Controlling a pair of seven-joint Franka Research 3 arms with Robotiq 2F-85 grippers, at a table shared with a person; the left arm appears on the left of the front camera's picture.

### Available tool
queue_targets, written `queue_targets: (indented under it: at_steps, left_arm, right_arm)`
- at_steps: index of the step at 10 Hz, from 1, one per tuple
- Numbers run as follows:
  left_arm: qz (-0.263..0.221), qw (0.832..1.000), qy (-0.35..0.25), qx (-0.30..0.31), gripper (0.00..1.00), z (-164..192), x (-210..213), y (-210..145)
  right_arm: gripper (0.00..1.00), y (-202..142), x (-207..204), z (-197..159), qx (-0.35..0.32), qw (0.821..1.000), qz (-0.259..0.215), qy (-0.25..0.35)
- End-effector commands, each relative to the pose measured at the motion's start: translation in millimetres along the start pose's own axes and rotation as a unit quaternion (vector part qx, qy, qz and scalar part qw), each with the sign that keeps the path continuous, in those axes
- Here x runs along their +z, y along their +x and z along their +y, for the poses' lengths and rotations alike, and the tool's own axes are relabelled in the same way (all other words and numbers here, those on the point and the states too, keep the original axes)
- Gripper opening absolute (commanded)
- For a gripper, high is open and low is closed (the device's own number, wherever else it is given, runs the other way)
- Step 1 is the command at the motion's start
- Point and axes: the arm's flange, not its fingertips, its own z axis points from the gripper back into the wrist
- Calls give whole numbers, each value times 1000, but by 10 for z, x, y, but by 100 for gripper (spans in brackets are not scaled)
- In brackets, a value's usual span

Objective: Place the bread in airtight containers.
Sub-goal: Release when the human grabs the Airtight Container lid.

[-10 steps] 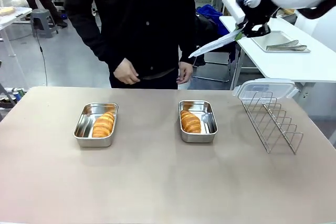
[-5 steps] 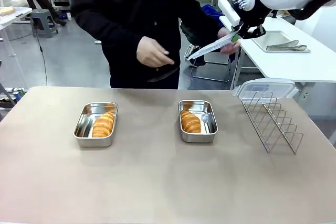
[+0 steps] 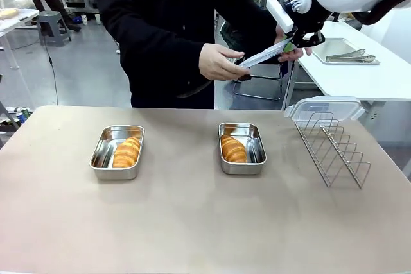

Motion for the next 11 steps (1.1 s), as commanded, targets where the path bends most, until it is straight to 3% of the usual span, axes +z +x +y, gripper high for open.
queue_targets:
  at_steps: [1,11]
  left_arm:
    - [-12,1000,0,-11,100,-12,0,4]
    - [-12,1000,0,-11,100,-12,0,4]
  right_arm:
    - [0,-9,32,23,0,1000,-4,-5]
    - [0,-9,32,23,0,1000,-4,-5]
